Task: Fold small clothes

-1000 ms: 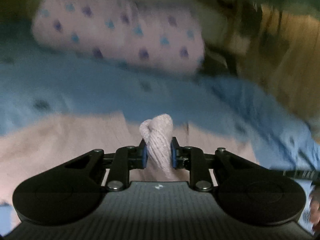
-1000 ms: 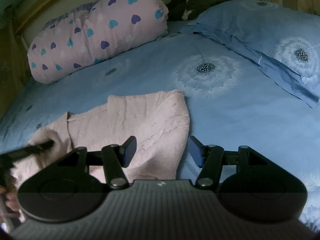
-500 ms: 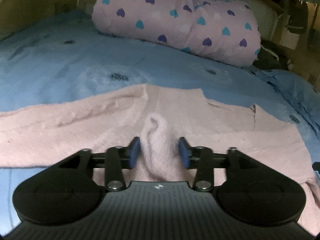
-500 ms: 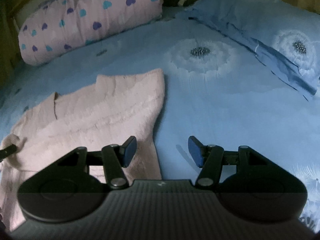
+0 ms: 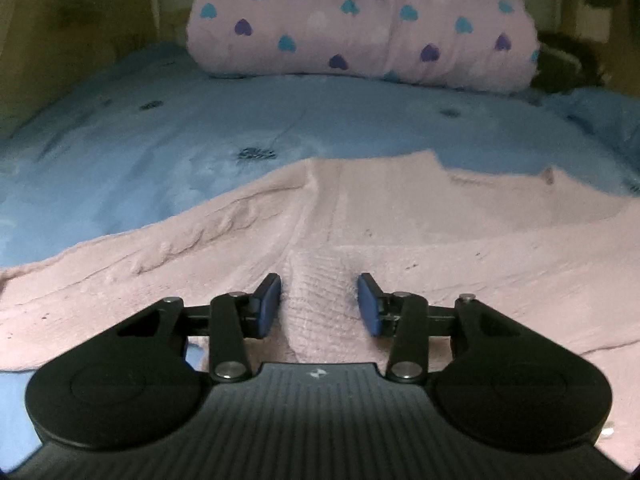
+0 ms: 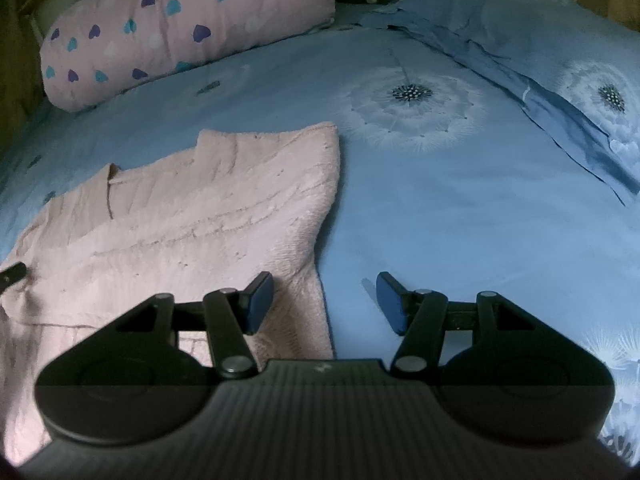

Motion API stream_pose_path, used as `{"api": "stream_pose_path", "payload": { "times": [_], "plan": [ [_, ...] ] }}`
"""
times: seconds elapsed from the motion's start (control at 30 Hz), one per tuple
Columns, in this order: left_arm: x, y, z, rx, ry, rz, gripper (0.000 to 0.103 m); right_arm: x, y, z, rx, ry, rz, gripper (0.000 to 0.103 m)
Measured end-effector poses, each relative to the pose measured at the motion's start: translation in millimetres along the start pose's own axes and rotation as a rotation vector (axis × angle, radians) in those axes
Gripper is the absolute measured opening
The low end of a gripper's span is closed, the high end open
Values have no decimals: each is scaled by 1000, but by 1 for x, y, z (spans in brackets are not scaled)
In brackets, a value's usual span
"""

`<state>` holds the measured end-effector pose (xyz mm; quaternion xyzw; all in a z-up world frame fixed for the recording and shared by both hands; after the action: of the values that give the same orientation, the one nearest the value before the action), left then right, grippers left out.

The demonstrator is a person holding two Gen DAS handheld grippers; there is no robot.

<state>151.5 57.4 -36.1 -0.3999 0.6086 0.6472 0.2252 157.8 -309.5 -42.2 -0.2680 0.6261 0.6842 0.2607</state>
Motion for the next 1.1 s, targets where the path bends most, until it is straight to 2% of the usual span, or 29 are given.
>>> {"api": "stream_pose_path", "payload": {
  "times": [0.17,0.27,0.4,0.57,0.7,0.83,0.97,1.03,1.1],
  "plan": [
    [-1,-4,-7,-73,-71,-23,49,4,-5,1,9,17,19,59],
    [-3,0,-4,-56,-63,-22,50,6,-5,1,25,36,23,65],
    [-6,15,6,-31,-36,-10,62,6,-6,-4,56,37,28,68],
    [-17,38,35,-95,-61,-33,69,3,-2,-5,61,12,14,68],
    [-25,54,69,-151,-36,-29,73,-1,9,1,36,17,-29,68],
    [-22,65,110,-182,72,17,81,-2,23,6,19,32,-68,68],
    [-13,69,156,-222,243,50,86,0,36,11,-8,46,-99,68],
    [-7,69,181,-263,329,58,86,1,41,13,-19,49,-117,68],
    [-1,67,203,-273,430,65,87,1,44,16,-27,54,-128,68]
  ]
}}
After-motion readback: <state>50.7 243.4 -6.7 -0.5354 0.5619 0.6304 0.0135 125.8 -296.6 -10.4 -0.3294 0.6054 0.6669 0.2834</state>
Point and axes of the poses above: each gripper's, at about its wrist camera, not at the fingertips, and y roughly against the way its jaws point, z to its left, x to its underside, the point moved 9 cm from there along -y, roughly the way its jaws point, and after that the axes turned 8 degrees about y, right-handed, at the moved point
